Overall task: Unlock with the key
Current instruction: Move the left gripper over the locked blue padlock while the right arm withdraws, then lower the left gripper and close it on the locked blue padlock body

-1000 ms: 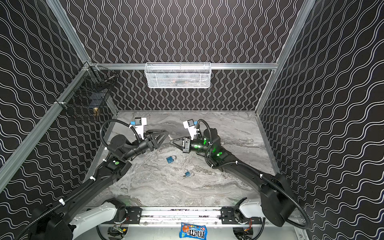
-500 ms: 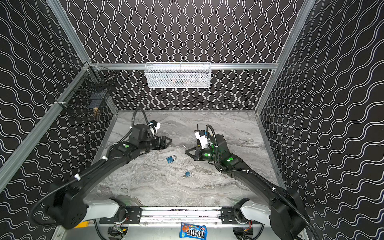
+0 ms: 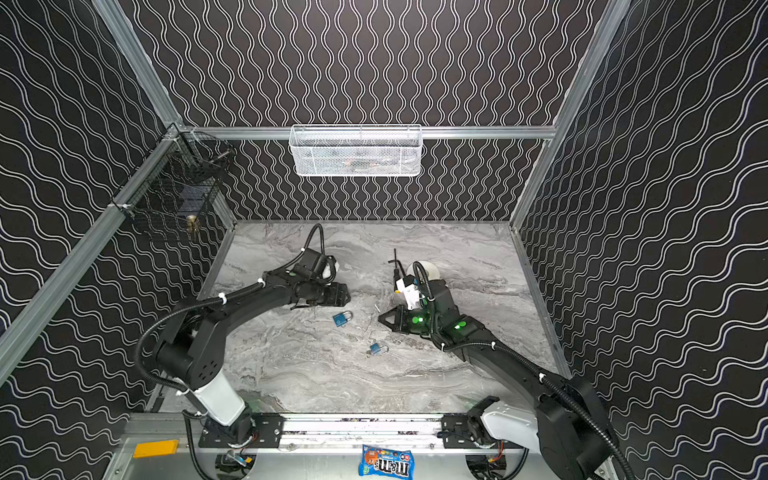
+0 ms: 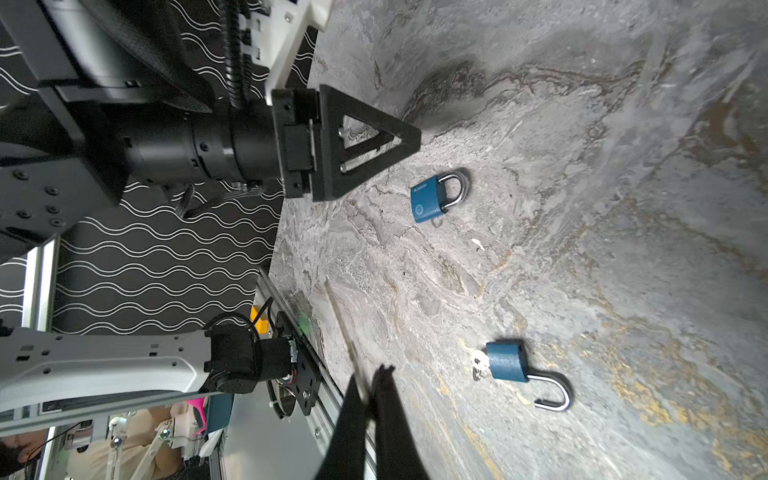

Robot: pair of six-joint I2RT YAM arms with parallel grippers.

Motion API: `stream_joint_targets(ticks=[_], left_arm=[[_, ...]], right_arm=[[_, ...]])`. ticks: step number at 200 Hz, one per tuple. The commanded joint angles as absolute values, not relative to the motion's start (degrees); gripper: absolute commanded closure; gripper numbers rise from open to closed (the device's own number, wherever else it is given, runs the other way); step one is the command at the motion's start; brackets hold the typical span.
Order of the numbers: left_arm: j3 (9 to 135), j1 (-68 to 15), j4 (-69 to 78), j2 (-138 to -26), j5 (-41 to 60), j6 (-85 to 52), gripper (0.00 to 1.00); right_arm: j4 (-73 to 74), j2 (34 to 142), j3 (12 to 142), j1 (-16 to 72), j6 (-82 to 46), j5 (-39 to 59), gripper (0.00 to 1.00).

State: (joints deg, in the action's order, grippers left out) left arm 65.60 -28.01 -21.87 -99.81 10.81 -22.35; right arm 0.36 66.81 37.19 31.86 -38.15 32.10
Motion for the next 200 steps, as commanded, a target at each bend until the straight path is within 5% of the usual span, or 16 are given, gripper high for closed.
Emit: stream_joint_targets(ticks=[1, 200], left_arm=[[67.0, -28.7, -22.2, -102.0, 9.9, -21.0, 0.24], [64.7, -38.7, -29.7, -104.9, -2.8, -32.2, 0.22]], right_arm=[[0.9, 65.9, 37.0, 31.8, -39.0, 29.7, 1.0], [1.0, 66.5, 37.7, 29.5, -35.8, 32.4, 1.0]])
